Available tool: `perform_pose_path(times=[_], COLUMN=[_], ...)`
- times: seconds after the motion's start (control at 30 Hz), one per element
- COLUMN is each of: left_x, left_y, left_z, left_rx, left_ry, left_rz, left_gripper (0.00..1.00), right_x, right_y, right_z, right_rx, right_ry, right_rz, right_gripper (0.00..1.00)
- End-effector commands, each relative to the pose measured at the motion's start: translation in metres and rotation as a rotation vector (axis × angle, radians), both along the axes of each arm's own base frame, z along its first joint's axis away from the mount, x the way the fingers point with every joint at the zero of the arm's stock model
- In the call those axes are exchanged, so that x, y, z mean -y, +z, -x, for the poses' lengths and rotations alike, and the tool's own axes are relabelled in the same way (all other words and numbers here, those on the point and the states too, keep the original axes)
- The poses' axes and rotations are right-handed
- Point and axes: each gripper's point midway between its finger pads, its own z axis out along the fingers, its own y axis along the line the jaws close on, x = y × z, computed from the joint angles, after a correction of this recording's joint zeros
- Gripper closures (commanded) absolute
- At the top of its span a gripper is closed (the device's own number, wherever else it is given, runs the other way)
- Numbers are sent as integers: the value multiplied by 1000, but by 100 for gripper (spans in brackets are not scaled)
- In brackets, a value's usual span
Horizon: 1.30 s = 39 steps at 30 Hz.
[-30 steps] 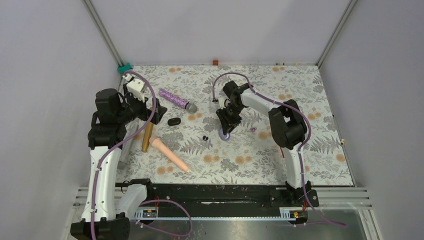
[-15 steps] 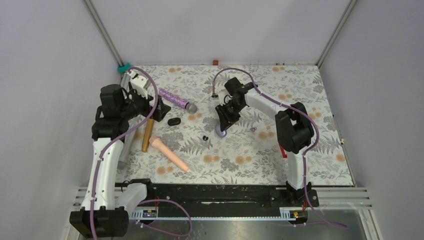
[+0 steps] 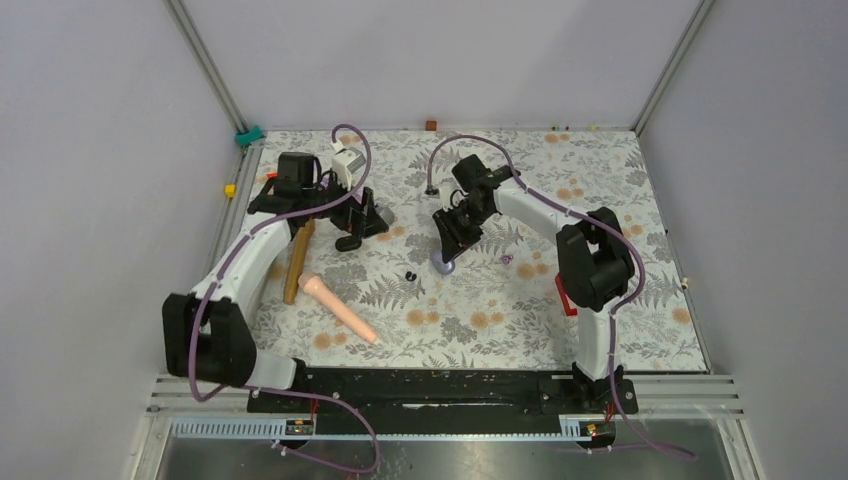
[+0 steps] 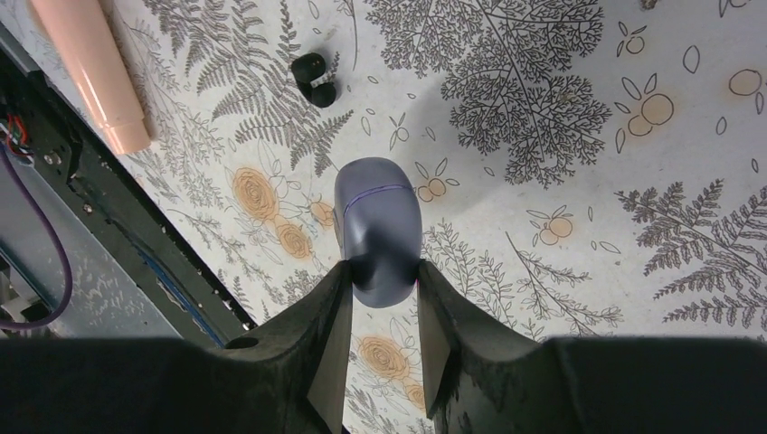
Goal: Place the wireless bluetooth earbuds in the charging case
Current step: Pick up the charging case at the center of the board.
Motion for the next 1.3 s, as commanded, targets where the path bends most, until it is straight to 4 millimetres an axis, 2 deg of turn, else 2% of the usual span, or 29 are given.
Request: perform_pose_path(times=[0.0,0.2,0.47,0.83,1.2,1.27], left_x=[31,62,90,125,134,135], left_y=[24,3,-14,-14,-23,-25], left_z=[-14,-19,-35,-1,25,30], left_rx=[22,-91,-248,-308,-373,-394], left_ry=[-138,-225,-327,-541,-655,-669], left_rz=[142,191,296,385,394,389], left_gripper=[2,2,1,2,5,8], right_x=[-1,2,4,7,8,8], right_y=[42,63,84,97,102,102], right_z=[-4,-5,-2,1,1,0], right_rx=[77,97,117,120,126,126], right_ry=[5,-5,-9,-9,-4,-5], right_rz=[-99,-164,-217,-263,-281,-283], right_gripper=[84,83,83,83,82,82])
